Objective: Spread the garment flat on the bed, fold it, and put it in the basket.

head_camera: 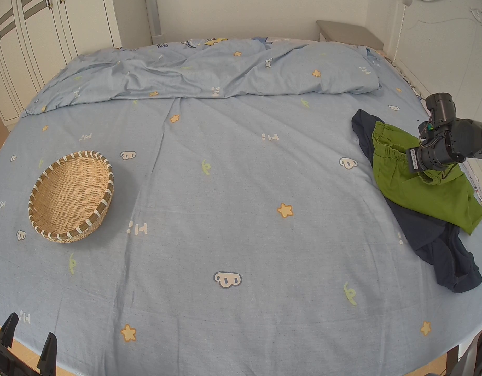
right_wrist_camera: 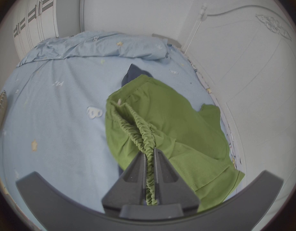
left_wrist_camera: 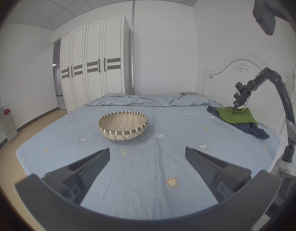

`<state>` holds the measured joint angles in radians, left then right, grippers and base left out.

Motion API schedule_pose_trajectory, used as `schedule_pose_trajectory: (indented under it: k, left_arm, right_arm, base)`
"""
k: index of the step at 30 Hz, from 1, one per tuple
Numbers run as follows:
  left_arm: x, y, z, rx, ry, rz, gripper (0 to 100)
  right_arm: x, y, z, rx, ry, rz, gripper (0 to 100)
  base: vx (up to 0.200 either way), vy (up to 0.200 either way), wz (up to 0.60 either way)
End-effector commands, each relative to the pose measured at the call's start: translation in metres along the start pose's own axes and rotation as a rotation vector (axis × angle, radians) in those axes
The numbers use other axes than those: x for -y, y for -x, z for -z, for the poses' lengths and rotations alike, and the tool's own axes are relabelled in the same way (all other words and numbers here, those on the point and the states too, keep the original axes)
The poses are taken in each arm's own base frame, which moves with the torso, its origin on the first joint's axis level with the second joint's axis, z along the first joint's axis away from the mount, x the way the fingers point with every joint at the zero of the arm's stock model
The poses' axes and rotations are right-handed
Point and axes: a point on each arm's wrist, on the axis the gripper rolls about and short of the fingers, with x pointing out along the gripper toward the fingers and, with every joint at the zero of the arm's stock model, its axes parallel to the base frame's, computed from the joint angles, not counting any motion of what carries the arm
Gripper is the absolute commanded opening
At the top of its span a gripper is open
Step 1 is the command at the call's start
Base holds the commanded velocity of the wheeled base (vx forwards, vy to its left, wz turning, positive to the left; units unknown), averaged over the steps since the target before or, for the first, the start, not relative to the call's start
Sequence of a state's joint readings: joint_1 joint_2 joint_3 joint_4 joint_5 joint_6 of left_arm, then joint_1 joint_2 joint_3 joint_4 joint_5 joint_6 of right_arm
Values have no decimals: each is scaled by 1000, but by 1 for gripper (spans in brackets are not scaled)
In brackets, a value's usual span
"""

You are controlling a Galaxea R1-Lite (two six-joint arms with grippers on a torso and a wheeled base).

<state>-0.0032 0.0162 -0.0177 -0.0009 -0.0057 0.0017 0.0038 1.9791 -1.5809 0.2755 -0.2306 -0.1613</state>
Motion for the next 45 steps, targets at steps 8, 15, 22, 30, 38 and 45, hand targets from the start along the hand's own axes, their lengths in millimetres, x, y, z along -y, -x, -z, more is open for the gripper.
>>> schedule_pose_trajectory:
  k: [8, 15, 22, 30, 38, 45]
  left_arm:
    - [0, 0, 5, -4, 0, 0, 100]
    - [0, 0, 5, -4, 0, 0, 100]
    - [0, 0, 5, -4, 0, 0, 100]
    - [0, 0, 5, -4, 0, 0, 100]
    - [0, 0, 5, -4, 0, 0, 100]
    - [0, 0, 5, -4, 0, 0, 100]
  right_arm:
    - [-26, 180, 4, -31, -115, -361, 0]
    - [-55, 223, 8, -38, -150, -558, 0]
    - [-111, 261, 12, -28, -180, -783, 0]
    - [-191, 282, 32, -84, -79, -949, 0]
    - [-249, 269, 51, -119, -1, -944, 0]
    - [-278, 245, 64, -169, 33, -911, 100]
  base:
    - [0, 0, 0]
    - [0, 0, 0]
    - [0, 0, 0]
    - [0, 0, 0]
    - [0, 0, 0]
    - [0, 0, 0]
